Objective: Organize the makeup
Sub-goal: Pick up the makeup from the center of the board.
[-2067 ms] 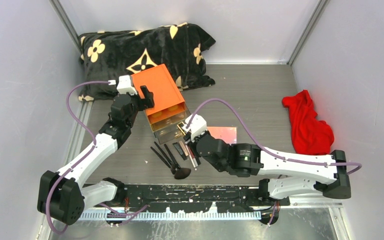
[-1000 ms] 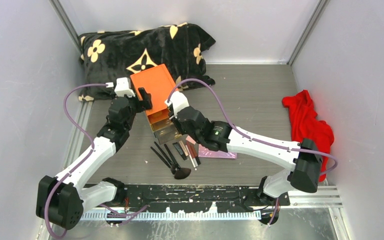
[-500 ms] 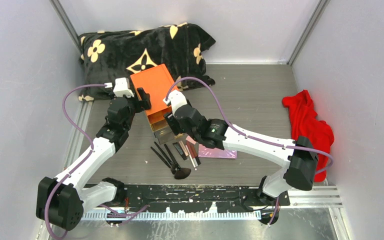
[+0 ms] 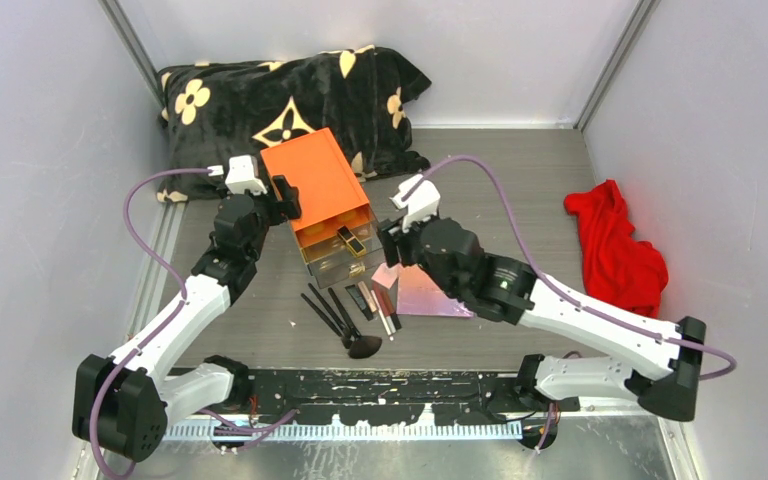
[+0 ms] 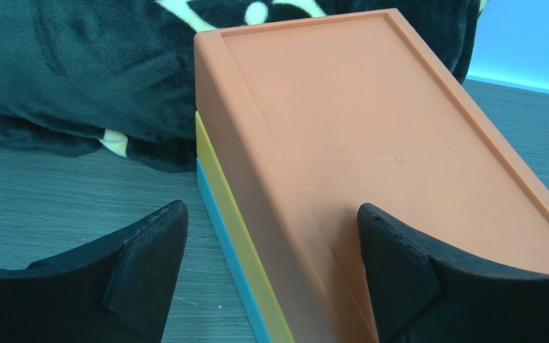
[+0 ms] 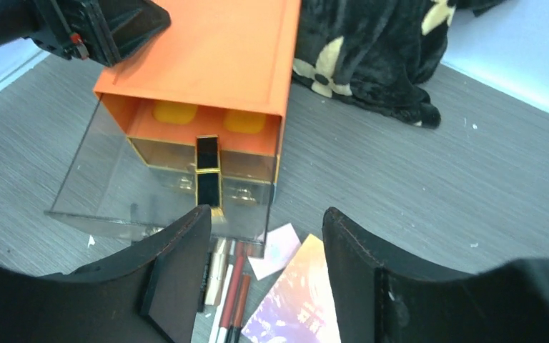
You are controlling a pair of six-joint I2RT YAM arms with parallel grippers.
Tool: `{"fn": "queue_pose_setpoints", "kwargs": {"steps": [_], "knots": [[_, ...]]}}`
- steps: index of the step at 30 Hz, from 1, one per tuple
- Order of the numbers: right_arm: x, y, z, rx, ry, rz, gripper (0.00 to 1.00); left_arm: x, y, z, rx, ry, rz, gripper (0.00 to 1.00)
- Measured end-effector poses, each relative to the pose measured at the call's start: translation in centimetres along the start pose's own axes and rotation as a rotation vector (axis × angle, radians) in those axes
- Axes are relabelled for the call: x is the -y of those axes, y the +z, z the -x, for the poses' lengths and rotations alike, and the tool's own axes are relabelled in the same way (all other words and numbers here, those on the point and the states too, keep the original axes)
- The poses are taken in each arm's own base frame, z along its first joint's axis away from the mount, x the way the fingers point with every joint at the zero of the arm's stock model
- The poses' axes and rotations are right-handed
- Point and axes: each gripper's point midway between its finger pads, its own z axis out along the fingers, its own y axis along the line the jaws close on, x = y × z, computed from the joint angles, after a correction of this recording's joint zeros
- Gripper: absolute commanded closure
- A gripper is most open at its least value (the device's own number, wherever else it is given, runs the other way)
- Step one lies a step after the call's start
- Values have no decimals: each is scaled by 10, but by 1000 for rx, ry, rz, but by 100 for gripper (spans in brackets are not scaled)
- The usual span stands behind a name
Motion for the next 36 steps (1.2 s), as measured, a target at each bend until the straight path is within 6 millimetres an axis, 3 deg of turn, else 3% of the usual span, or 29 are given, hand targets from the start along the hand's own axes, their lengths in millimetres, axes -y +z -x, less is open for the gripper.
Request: {"fn": "queue_pose_setpoints", "kwargs": {"steps": [2, 4, 10, 15, 19, 27, 31, 36], "knots": [[6, -9, -3, 15, 20, -3, 39, 0, 0, 0, 0, 0, 0, 13], [8, -12, -22, -10, 23, -4, 41, 0, 1, -1, -3, 1, 0, 13], [7, -12, -129, -228, -12, 14, 43, 0, 1, -2, -5, 1, -2, 13], [4, -19, -188, -339, 7, 41, 44, 0, 1, -3, -9, 3, -2, 13], [-8, -16, -202, -355, 35, 71, 45, -1, 2, -4, -12, 4, -1, 13], [-53, -10, -229, -298, 72, 180, 45, -1, 3, -4, -13, 5, -1, 13], [-63, -7, -245, -297, 80, 192, 45, -1, 3, -4, -14, 5, 0, 13], [-71, 6, -250, -274, 98, 184, 45, -1, 4, -4, -14, 6, 0, 13]]}}
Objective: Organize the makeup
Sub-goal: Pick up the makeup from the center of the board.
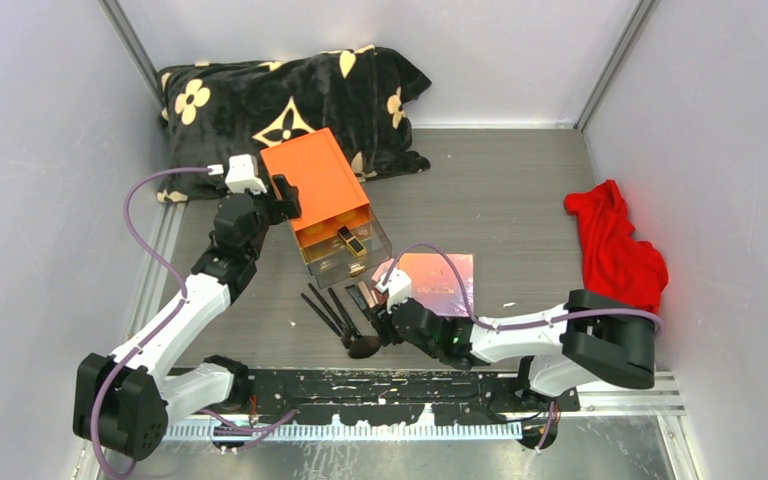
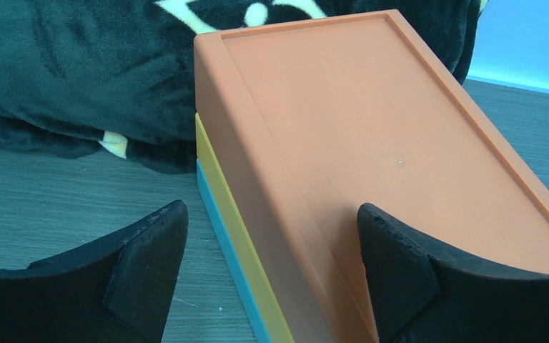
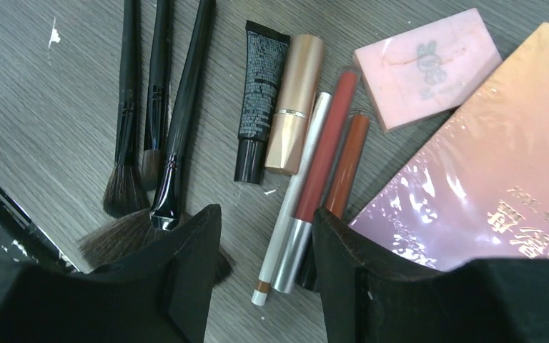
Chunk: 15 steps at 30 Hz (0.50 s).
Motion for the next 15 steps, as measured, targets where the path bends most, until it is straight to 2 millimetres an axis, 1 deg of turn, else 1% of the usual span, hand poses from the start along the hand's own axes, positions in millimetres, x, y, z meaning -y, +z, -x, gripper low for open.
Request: {"fn": "queue_pose_setpoints", "kwargs": {"steps": [4, 15], "knots": [[-6, 7, -1, 12, 7, 6, 45, 0, 0, 0, 0, 0, 0, 13], [-29, 17, 11, 49, 15, 46, 45, 0, 2, 0, 1, -1, 1, 13]]}}
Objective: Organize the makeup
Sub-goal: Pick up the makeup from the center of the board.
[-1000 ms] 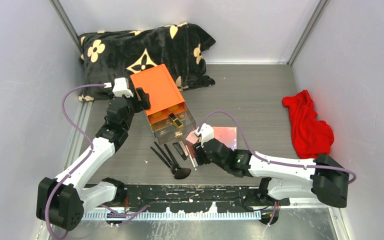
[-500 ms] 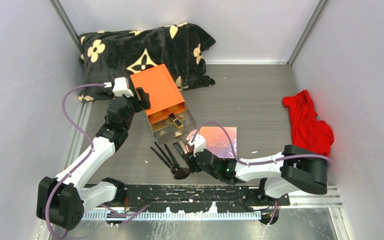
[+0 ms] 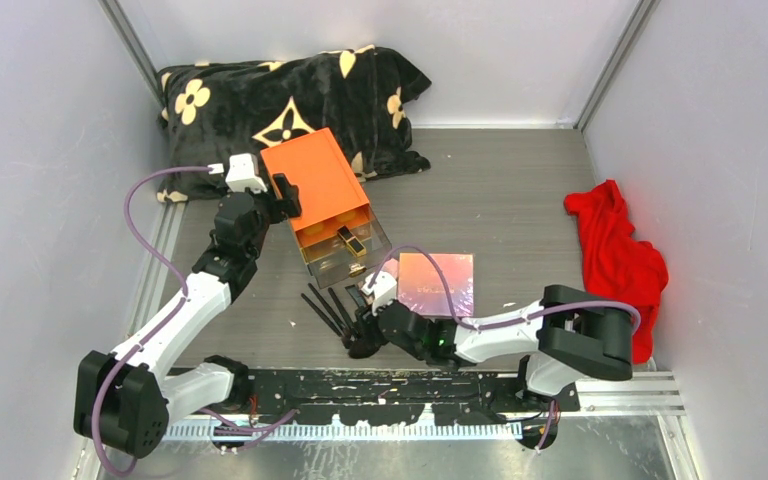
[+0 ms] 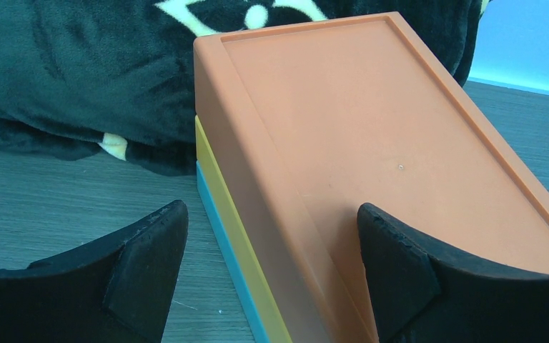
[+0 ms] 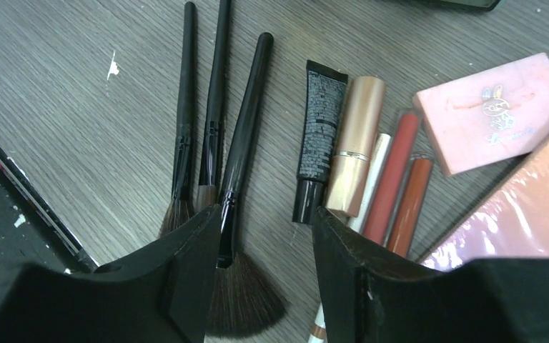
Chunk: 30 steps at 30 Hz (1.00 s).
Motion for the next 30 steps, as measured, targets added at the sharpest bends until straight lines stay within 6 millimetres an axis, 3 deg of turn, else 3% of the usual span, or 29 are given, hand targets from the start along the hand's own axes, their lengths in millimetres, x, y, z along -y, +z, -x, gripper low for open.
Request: {"fn": "queue_pose_setpoints", "kwargs": {"steps": [19, 30], "knots": [[4, 29, -14, -35, -8, -91, 45, 0, 0, 0, 1, 0, 0, 13], [19, 30, -13, -15, 1, -185, 45, 0, 0, 0, 0, 0, 0, 13]]}}
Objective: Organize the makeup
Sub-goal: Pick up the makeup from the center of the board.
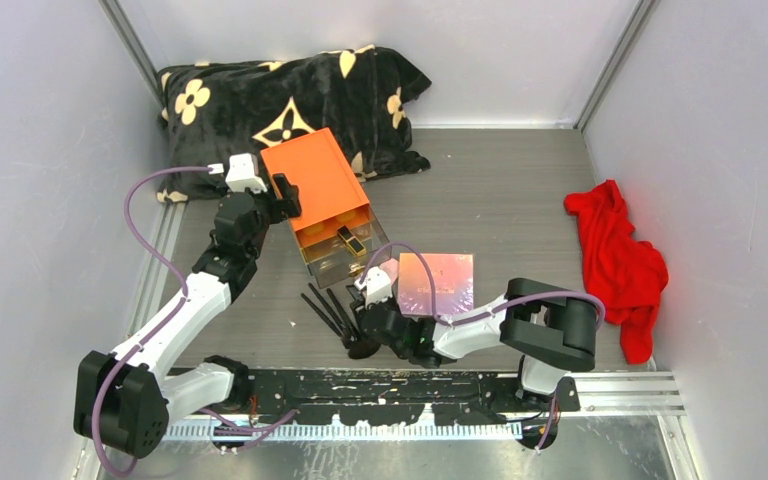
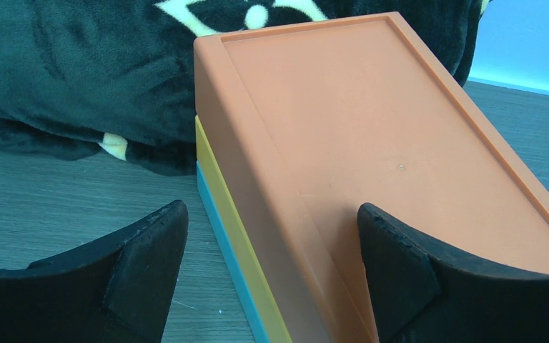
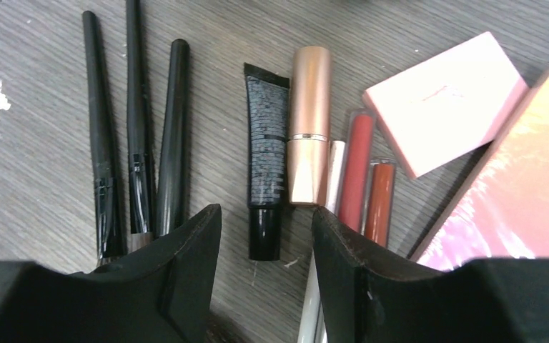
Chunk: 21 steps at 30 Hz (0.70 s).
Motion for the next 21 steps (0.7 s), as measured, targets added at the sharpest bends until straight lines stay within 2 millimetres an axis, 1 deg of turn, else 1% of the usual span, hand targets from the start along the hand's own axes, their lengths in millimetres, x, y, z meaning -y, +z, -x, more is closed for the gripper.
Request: {"fn": "queue_pose_setpoints", "kwargs": {"steps": [3, 6, 7, 9, 11, 13, 16, 21], "knots": [[4, 1, 0, 5, 2, -24, 50, 0, 0, 0, 0, 0, 0, 13], [5, 3, -1, 4, 2, -35, 61, 0, 0, 0, 0, 0, 0, 13], [5, 4, -3, -2, 0, -38, 64, 0, 0, 0, 0, 0, 0, 13], [7, 5, -7, -8, -2, -47, 72, 0, 0, 0, 0, 0, 0, 13], [6, 6, -6, -7, 2, -47, 81, 0, 0, 0, 1, 0, 0, 13], [6, 5, -7, -7, 4, -47, 88, 0, 0, 1, 2, 0, 0, 13], [6, 5, -7, -8, 6, -45, 92, 0, -1, 1, 3, -1, 0, 14], [4, 1, -8, -24, 2, -25, 93, 0, -1, 1, 4, -1, -1, 13]]}}
